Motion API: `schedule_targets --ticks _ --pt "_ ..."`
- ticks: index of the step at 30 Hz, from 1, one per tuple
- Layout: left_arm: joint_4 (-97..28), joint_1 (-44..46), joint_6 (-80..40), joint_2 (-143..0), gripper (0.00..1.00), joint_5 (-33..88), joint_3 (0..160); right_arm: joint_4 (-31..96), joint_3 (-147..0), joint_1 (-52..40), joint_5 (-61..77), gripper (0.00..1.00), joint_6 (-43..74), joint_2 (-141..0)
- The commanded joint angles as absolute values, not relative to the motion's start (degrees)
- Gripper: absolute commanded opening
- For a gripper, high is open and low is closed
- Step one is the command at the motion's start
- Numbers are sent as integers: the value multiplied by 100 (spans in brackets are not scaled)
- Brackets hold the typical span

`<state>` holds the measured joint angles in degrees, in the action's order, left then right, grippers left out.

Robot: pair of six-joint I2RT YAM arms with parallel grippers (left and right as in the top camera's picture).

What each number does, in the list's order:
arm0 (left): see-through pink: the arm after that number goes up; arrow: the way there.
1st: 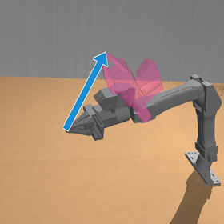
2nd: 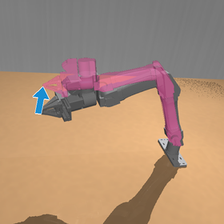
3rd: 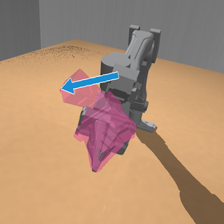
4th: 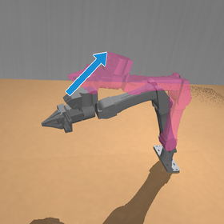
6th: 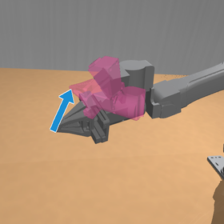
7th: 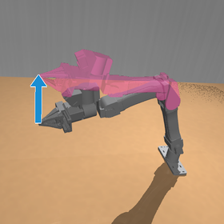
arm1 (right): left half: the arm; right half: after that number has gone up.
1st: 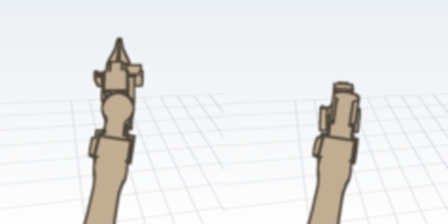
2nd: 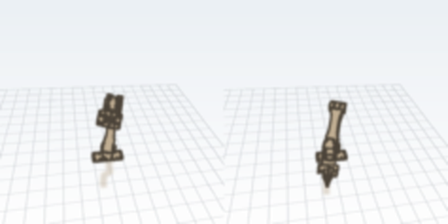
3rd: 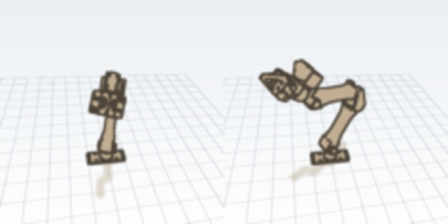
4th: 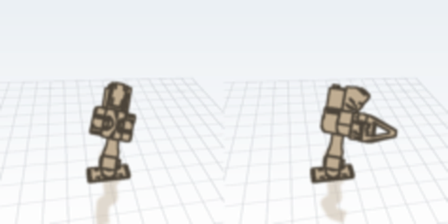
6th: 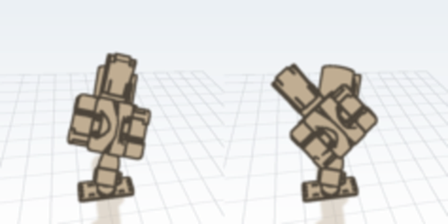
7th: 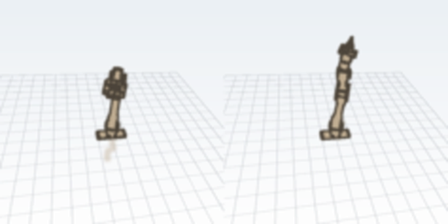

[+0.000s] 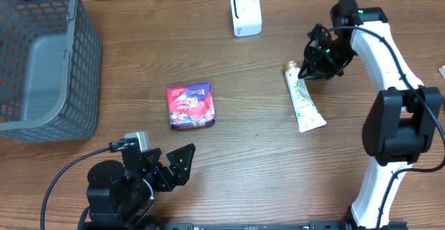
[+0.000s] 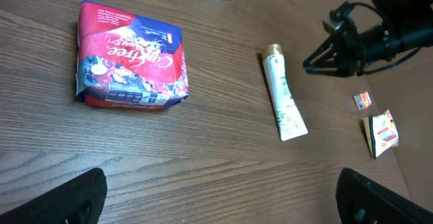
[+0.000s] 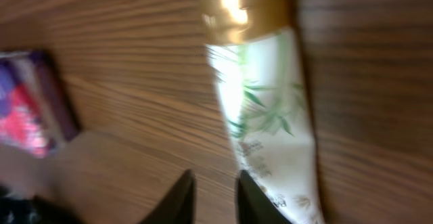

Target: Scan the item barcode

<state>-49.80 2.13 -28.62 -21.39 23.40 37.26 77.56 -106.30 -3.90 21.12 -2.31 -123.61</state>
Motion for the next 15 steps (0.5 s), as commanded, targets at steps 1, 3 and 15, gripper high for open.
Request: schedule_targets --ticks 1,3,15 --pt "-4971 189 -2919 -2115 100 2379 3758 7898 -10643 -825 556 43 327 -12285" --pt "-4971 189 -2919 -2115 100 2379 3758 7935 -10634 -1041 128 59 631 -12285" --pt "-4971 191 -2919 -2115 100 2379 3758 7096 -10014 -1997 -1798 84 1688 -12359"
